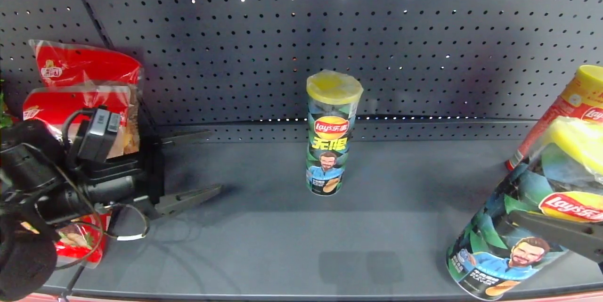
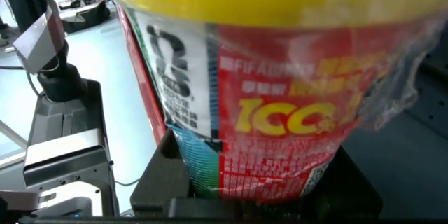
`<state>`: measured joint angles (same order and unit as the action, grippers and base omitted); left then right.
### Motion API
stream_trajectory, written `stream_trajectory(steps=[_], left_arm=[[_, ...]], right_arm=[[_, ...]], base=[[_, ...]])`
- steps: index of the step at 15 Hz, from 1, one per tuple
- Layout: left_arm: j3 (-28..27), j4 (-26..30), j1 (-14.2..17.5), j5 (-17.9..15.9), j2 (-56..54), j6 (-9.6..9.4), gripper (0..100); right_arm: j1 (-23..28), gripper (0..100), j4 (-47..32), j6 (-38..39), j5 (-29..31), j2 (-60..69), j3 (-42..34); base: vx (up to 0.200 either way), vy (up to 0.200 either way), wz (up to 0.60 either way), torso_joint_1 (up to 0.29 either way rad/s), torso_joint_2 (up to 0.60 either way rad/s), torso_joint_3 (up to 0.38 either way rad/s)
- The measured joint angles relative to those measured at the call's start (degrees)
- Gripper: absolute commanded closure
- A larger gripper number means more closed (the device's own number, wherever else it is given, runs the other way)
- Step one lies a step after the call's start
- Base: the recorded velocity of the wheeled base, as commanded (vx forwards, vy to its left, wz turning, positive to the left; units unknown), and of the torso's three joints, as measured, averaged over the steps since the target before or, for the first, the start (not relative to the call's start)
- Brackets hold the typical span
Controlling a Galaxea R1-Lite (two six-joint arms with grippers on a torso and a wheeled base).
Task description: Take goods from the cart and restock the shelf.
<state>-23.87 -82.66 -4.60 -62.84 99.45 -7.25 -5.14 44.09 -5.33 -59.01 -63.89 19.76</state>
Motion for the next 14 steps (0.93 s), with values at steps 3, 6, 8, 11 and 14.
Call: stream_trajectory(steps=[3,6,8,11,14], left_arm=[[-7.05,-0.68,-2.43,0.09,6.21,1.65,0],[-12.04,-0.93,-5.85,0.11,9.67,3.84,0],[-12.62,-1.33,-8.91,0.79,10.39,4.06,0],[-12.98,-2.34,-12.61,2.57,10.03,5.91,0],[-16.84,-2.32,-13.23,2.9,10.86,7.09,0]], right_arm=[[-0.02,100,0.0,-0.09,0.0,-0.55,-0.04],[-0.02,100,0.02,-0.11,0.0,-0.61,-0.55],[-0.09,100,0.0,-0.22,0.0,-0.79,-0.55],[-0.09,100,0.0,-0.5,0.0,-1.01,-0.77],[-0.09,100,-0.02,-1.07,0.0,-1.02,-1.3]], base=[[0.0,0.0,0.0,0.0,0.0,0.0],[0.0,0.0,0.0,0.0,0.0,0.0],[0.0,0.0,0.0,0.0,0.0,0.0],[0.0,0.0,0.0,0.0,0.0,0.0],[0.0,0.0,0.0,0.0,0.0,0.0]])
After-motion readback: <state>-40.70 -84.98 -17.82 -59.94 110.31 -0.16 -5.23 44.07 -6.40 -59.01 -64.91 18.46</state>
